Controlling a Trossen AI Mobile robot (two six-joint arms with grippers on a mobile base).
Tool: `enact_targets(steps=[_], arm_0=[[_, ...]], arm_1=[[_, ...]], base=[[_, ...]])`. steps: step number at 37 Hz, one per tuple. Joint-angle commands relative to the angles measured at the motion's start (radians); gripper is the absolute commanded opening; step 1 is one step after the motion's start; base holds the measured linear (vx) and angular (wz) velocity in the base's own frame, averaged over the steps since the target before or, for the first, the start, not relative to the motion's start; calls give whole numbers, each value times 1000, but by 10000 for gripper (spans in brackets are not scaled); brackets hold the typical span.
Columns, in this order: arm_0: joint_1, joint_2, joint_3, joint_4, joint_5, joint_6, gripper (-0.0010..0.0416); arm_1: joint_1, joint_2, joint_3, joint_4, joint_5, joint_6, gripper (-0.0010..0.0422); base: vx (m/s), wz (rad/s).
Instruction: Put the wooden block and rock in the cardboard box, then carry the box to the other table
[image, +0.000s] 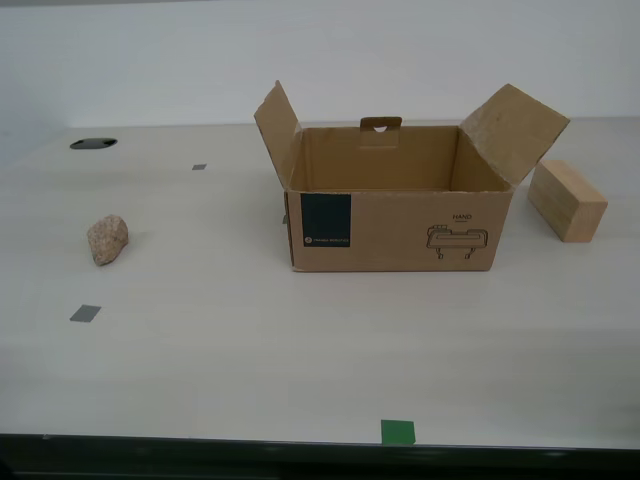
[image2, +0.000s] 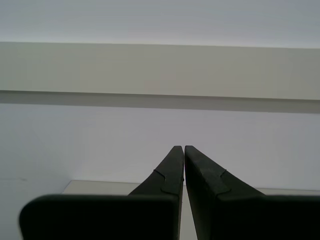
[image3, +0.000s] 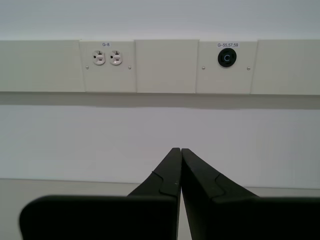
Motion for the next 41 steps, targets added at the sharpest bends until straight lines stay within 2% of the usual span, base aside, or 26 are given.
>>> enact_targets(steps=[1, 41], arm_0=[[0, -16, 1, -33, 0, -9, 0], [0, -16, 1, -29, 0, -14, 0]], arm_1=[[0, 0, 1, 6, 2, 2, 0], [0, 0, 1, 6, 2, 2, 0]], base=[[0, 0], [0, 0]])
